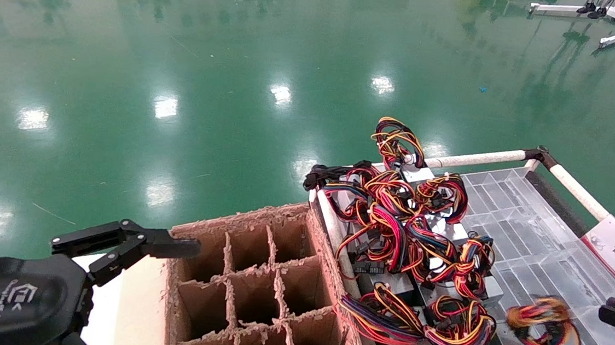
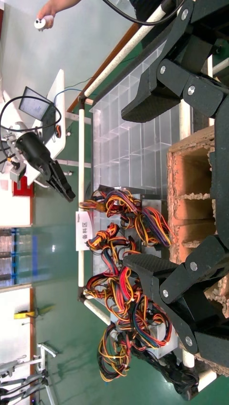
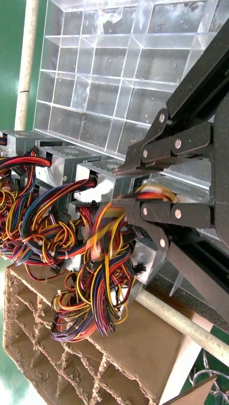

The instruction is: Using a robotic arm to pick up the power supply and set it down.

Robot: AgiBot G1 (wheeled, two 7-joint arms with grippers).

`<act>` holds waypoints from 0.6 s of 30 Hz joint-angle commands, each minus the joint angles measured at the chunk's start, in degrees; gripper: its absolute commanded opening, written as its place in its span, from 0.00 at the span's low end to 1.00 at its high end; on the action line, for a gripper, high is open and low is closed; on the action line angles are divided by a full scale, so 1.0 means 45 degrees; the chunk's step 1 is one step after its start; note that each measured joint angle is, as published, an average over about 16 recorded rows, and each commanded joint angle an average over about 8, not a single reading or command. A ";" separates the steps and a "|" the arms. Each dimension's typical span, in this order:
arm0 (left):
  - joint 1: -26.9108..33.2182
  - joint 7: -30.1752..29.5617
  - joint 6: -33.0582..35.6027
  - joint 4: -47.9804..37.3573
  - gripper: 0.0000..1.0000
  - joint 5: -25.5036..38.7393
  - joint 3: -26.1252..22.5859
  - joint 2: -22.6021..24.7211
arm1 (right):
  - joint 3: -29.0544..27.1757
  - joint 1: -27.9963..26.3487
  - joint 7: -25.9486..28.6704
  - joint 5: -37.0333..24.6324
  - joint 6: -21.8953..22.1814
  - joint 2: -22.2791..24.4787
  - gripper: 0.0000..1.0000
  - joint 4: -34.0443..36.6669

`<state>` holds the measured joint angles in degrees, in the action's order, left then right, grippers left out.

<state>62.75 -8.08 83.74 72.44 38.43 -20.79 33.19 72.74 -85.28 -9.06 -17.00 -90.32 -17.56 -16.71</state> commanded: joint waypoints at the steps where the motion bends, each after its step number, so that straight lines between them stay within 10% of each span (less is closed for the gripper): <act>1: 0.0000 0.0000 0.0000 0.0000 1.00 0.0000 0.0000 0.0000 | -0.0001 -0.0007 0.0018 -0.0005 0.0014 0.0010 1.00 -0.0031; 18: 0.0001 0.0002 -0.0004 -0.0006 1.00 -0.0003 -0.0002 0.0000 | -0.2248 0.0828 0.1306 -0.0428 0.0122 -0.0564 1.00 -0.2719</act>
<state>62.75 -8.07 83.72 72.41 38.41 -20.79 33.18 62.65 -81.56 -3.19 -18.92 -89.78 -20.09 -28.92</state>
